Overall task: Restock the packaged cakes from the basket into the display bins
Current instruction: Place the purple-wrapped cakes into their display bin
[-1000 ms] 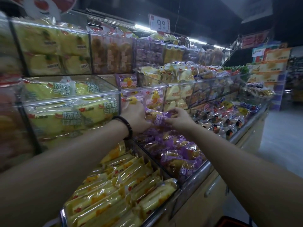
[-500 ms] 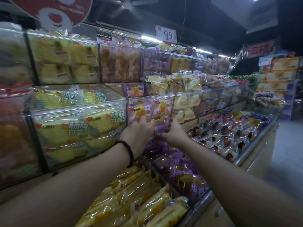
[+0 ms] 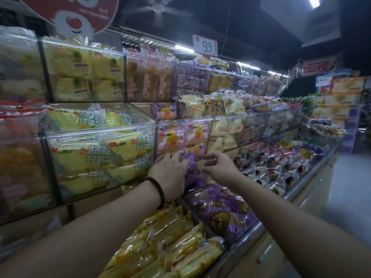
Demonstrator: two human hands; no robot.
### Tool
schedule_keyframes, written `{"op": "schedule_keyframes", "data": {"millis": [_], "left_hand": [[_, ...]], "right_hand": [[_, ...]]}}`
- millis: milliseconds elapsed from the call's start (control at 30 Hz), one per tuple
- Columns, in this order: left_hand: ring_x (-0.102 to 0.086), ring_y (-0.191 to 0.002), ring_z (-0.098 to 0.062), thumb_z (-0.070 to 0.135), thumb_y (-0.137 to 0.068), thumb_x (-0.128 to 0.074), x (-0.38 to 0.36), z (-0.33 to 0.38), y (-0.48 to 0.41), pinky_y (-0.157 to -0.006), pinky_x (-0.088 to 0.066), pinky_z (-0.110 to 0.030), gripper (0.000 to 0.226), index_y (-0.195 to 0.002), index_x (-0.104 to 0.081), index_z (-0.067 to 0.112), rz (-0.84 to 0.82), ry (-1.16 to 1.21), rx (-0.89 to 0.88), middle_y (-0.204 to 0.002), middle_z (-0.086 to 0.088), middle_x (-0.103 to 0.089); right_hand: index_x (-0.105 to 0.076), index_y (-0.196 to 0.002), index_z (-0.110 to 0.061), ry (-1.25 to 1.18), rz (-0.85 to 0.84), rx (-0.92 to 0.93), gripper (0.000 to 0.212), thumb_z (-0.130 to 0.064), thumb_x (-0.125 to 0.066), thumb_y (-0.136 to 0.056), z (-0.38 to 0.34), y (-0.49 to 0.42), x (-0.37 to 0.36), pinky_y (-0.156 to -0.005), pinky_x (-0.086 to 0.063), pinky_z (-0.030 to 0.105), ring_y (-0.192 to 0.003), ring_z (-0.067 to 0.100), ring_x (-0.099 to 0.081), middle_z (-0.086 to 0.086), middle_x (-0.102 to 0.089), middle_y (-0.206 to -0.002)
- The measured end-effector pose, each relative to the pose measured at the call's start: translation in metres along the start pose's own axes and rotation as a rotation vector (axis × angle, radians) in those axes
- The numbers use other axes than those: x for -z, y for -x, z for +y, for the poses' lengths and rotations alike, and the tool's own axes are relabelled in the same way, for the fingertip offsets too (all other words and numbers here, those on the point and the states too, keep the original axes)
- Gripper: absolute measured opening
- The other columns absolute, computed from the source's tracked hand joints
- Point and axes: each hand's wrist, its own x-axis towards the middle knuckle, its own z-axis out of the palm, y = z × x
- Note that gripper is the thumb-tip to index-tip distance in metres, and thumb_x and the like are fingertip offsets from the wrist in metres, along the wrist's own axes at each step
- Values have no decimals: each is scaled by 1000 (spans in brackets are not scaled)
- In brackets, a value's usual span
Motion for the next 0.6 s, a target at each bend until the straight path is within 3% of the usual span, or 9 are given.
{"op": "schedule_keyframes", "data": {"millis": [100,200,267,400,500,600], "left_hand": [[-54,-116,-26,29,-97,-56,19,17,6,-95,-55,-45,29,-126,-58,25,47,283,34,-128,-4,-56],[-62,-97,-20,24,-96,-59,45,42,20,-79,-60,-39,24,-120,-58,24,-51,649,90,-112,0,-60],[-61,-90,-18,19,-95,-59,58,63,38,-68,-56,-32,19,-113,-54,21,-77,729,88,-106,0,-61],[-64,-103,-27,19,-92,-58,66,110,85,-83,-58,-44,37,-128,-51,21,-46,837,81,-116,-6,-65],[-65,-100,-25,25,-97,-56,62,139,116,-75,-55,-40,31,-128,-49,21,-38,903,35,-114,-6,-66],[-65,-90,-13,31,-96,-57,33,169,140,-70,-55,-36,23,-117,-49,27,-81,998,-19,-105,4,-67]], "right_hand": [[-65,-120,-13,-4,-25,26,28,-12,-75,-94,-10,25,15,-76,-61,34,-93,21,-74,5,-73,-108],[-69,-114,-14,-13,-73,63,23,-13,-77,-93,-17,61,31,-66,-56,28,-86,17,-75,7,-77,-100],[-71,-113,-13,-50,-90,74,24,-11,-79,-91,-19,94,43,-62,-55,22,-78,9,-73,6,-78,-97],[-70,-116,-16,-86,-90,76,30,-12,-81,-89,-6,154,67,-65,-57,26,-79,16,-75,5,-79,-94],[-71,-116,-18,-89,-87,105,28,-10,-79,-90,14,194,83,-67,-58,25,-86,18,-77,6,-79,-97],[-71,-115,-12,-81,-43,86,30,-1,-79,-88,46,233,86,-59,-52,17,-76,12,-74,9,-78,-93]]}}
